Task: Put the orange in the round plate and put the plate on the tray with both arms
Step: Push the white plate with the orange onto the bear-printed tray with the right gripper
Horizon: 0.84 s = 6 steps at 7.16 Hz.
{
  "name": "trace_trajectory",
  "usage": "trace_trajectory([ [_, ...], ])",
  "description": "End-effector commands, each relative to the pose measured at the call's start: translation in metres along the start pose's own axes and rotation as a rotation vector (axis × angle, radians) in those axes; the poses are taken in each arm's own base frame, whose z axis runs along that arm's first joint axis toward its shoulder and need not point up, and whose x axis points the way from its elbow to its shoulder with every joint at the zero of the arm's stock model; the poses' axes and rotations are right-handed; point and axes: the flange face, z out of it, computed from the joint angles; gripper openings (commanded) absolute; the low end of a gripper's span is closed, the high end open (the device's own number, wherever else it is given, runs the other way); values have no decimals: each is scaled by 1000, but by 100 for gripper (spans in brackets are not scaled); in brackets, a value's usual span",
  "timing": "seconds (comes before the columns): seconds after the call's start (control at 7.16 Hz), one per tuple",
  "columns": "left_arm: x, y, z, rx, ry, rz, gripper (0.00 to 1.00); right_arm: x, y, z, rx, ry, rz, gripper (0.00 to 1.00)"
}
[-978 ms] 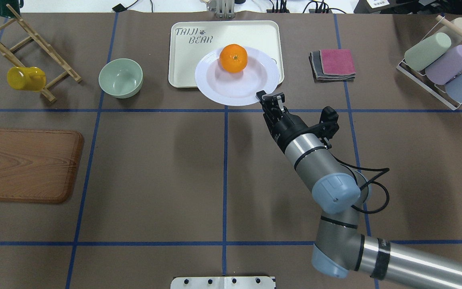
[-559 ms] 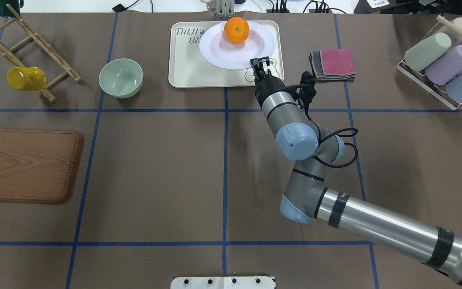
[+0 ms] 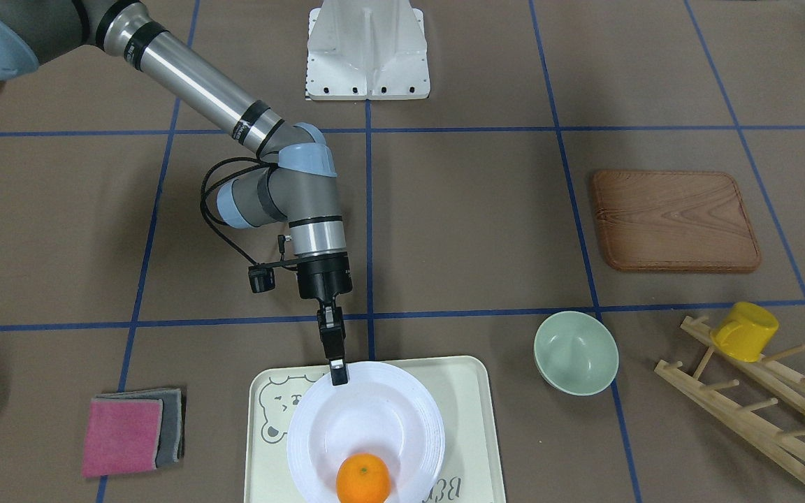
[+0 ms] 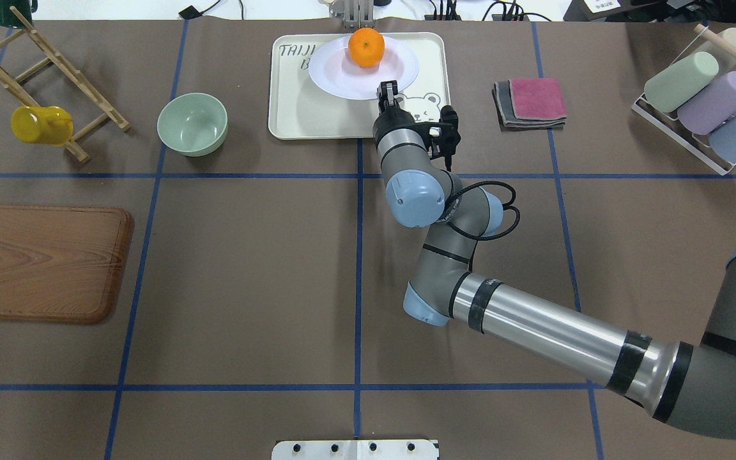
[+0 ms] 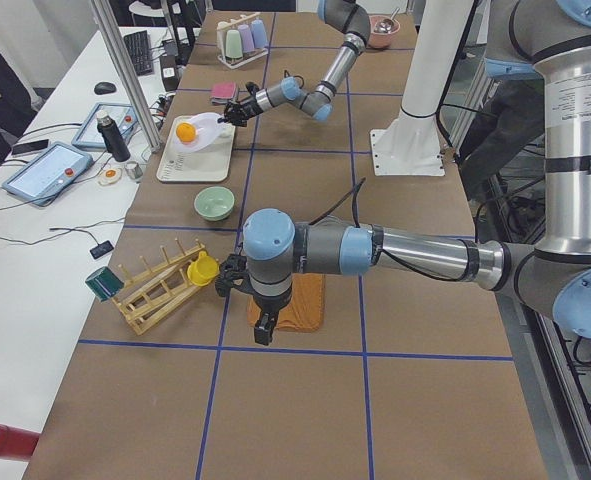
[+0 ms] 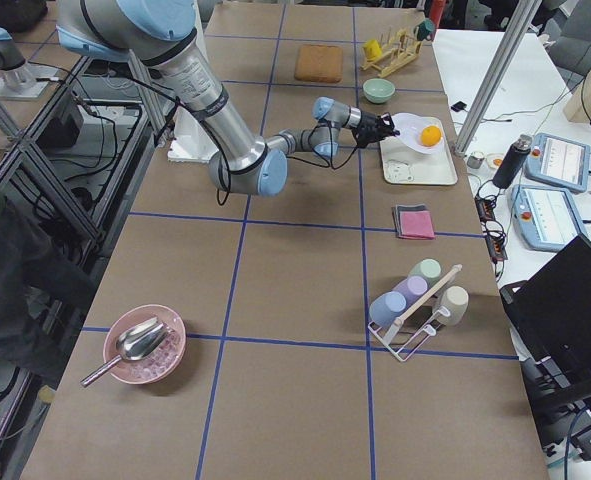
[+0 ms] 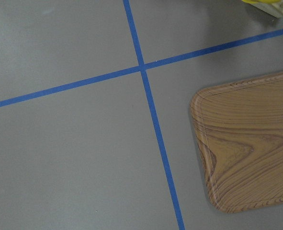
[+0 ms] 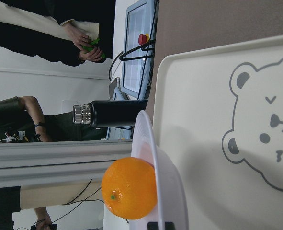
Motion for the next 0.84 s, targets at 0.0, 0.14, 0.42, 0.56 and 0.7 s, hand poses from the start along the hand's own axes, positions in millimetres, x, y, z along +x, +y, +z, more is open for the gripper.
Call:
trace_trajectory([
  [0.0,3,-1,-3,5,-3,6,99,18,9,0,5,21,3,32],
  [0.14,3,-1,-4,7,-1,7,99,21,12,-4,-3,28,-7,71],
  [0.42,6,-2,-6,12,-4,12,99,21,25,-45,-47,64,-166,100],
  [0.56,5,-1,-6,10,-4,11,99,12,16,-69,-111,104,-277,100],
  [0.7,5,0,-6,10,-4,9,99,1,4,-80,-137,163,-389,100],
])
